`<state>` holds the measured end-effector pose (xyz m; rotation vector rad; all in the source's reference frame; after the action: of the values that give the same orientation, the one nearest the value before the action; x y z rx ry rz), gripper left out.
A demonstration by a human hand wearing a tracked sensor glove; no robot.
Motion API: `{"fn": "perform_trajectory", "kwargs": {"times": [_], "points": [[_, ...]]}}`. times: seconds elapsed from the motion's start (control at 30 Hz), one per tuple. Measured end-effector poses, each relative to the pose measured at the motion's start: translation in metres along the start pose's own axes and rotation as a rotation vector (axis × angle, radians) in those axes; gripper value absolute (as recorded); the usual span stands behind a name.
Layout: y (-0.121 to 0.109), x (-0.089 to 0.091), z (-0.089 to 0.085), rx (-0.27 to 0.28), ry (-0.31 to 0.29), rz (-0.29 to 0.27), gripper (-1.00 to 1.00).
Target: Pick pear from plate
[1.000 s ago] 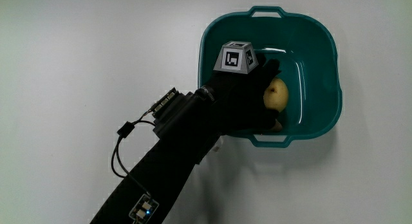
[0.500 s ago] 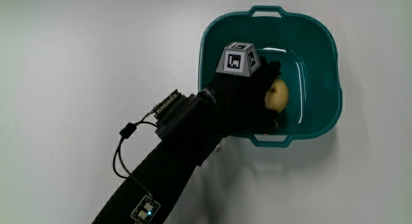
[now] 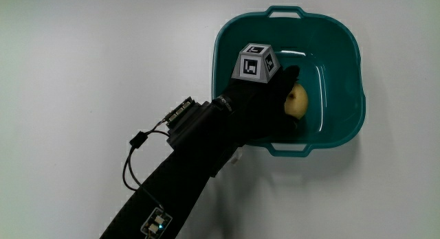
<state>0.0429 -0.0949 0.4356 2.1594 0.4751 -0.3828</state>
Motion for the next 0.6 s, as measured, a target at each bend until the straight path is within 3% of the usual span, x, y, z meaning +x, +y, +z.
{"fn": "perform_trajectory", "kwargs": {"times": [0.33,0.6], "points": [[-0.002,0.0013,-0.0016,0.06,0.005,-0.021,1.0],[-0.0084,0.0052,0.0005,0.089,0.005,-0.048,1.0]]}}
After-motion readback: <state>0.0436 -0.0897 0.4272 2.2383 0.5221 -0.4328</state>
